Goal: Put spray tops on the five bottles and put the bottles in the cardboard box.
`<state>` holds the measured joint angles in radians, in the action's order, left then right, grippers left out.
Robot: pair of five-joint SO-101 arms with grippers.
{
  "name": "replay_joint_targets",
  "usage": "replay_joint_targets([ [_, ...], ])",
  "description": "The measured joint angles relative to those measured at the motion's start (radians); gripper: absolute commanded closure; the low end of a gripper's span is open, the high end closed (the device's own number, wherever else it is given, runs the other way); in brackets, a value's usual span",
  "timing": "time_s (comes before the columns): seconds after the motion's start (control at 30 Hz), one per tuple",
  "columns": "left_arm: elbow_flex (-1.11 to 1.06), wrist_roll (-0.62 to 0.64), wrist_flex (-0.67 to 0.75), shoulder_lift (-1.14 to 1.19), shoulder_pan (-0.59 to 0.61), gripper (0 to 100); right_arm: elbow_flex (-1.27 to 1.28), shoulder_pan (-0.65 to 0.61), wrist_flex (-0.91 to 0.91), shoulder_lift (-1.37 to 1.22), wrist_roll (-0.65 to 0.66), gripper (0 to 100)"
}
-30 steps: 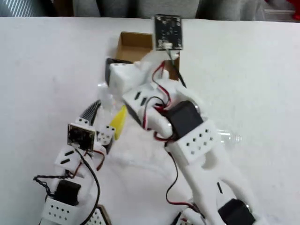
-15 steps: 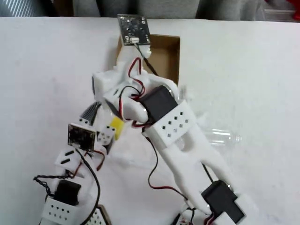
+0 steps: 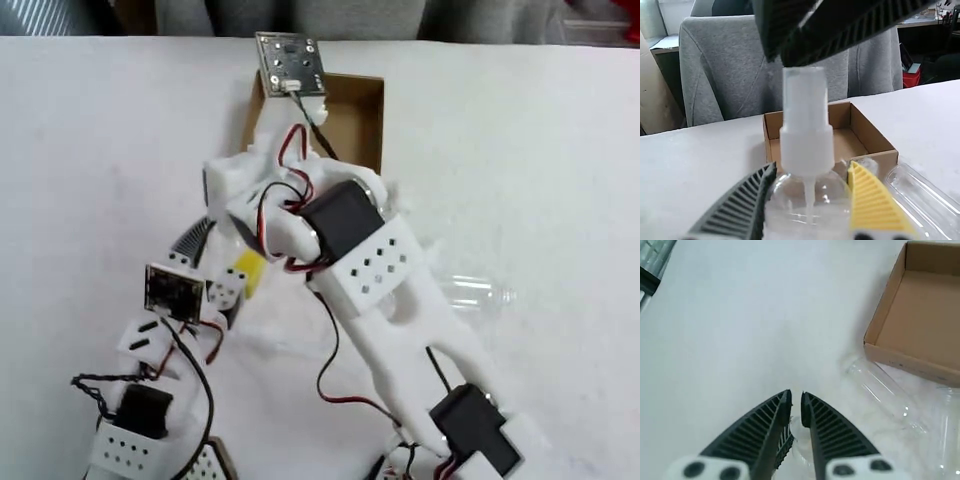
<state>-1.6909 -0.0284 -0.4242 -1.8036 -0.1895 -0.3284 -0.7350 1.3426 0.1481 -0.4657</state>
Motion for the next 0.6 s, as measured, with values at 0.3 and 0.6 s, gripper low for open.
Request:
replay_joint_targets([
  [0.3, 0.0, 0.0, 0.0, 0.0, 0.002, 92, -0.091, 0.203, 0.0, -0.012, 0.0, 97.9],
  [0.6, 0.0, 0.0, 0.0, 0.0, 0.002, 92, -0.089, 0.364, 0.0, -0.226, 0.106, 86.1],
])
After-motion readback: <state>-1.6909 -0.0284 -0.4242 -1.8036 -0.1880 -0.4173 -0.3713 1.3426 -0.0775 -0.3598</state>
